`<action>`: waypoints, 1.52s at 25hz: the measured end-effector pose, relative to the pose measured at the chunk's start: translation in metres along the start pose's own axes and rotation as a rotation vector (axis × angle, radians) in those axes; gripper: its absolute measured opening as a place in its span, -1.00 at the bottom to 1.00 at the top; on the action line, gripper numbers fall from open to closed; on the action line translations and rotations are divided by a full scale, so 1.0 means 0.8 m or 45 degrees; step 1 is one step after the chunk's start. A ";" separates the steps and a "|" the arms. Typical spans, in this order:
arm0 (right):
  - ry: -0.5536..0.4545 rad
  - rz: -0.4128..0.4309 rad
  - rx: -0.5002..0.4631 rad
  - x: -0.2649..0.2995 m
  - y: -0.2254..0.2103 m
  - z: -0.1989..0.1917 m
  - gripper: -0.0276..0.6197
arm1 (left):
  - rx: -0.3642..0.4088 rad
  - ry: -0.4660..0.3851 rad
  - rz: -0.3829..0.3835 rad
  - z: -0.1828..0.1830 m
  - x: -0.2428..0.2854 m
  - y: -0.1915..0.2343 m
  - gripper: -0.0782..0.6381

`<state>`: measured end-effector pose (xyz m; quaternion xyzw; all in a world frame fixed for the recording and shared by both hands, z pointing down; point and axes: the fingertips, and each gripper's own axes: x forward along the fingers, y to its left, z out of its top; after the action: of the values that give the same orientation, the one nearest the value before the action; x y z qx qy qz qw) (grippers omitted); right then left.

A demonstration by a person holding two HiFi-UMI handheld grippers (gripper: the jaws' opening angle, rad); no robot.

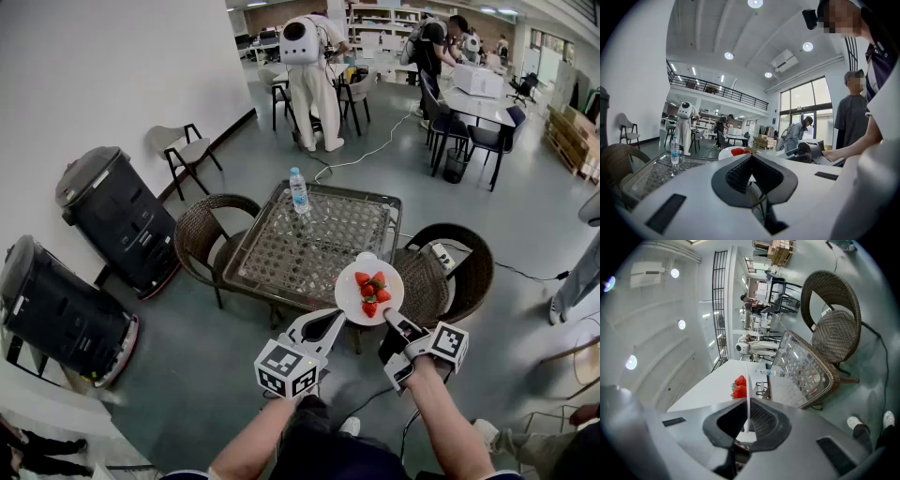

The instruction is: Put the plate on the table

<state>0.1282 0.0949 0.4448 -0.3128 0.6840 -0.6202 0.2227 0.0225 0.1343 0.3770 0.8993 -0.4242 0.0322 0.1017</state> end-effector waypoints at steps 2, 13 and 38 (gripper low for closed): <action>-0.001 -0.002 0.000 -0.001 0.000 0.000 -0.86 | -0.002 0.001 -0.003 -0.001 0.000 -0.001 -0.76; 0.001 -0.008 0.004 0.000 -0.001 0.001 -0.86 | -0.011 0.010 -0.005 -0.004 0.001 -0.003 -0.76; -0.020 -0.066 -0.017 0.076 -0.029 0.055 -0.86 | -0.080 0.046 -0.036 -0.025 0.066 0.079 -0.76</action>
<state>0.1192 0.0202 0.4670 -0.3366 0.6780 -0.6188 0.2099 0.0082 0.0597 0.4139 0.9008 -0.4104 0.0335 0.1381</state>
